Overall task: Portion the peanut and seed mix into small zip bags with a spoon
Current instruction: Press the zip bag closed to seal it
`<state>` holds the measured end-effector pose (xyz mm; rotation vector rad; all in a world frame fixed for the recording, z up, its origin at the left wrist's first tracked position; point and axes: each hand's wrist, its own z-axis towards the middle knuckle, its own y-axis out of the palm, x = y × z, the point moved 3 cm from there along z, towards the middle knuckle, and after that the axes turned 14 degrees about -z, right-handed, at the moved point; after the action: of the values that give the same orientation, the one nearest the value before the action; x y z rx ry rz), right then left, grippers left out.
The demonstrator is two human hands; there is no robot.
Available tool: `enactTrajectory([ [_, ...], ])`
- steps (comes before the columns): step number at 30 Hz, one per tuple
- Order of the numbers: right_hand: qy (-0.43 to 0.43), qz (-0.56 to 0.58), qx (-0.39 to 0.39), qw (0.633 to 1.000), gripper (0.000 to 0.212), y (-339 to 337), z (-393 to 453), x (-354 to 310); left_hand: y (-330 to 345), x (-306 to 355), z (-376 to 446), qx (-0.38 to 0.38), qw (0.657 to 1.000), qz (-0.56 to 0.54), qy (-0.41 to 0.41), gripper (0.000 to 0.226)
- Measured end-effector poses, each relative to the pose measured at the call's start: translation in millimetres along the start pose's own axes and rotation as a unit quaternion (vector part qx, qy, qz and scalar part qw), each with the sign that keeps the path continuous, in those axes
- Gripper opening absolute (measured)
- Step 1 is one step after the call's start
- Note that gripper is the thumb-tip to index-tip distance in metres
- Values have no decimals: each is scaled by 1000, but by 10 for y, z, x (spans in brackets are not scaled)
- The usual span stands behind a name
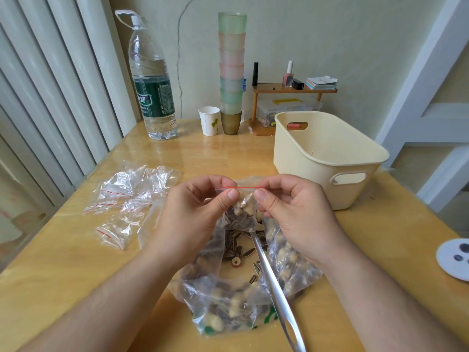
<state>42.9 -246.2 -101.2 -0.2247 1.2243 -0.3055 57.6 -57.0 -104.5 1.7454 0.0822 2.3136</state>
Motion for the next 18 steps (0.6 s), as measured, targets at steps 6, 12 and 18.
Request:
enactTrajectory([
  [6, -9, -29, 15, 999, 24, -7, 6, 1, 7, 14, -7, -1, 1000, 15, 3, 17],
  [12, -24, -50, 29, 998, 3, -7, -4, 1, 33, 24, -16, -11, 1000, 6, 1, 19],
  [18, -23, -27, 4, 999, 26, -8, 2, -11, 18, 7, -7, -1, 1000, -17, -15, 23],
])
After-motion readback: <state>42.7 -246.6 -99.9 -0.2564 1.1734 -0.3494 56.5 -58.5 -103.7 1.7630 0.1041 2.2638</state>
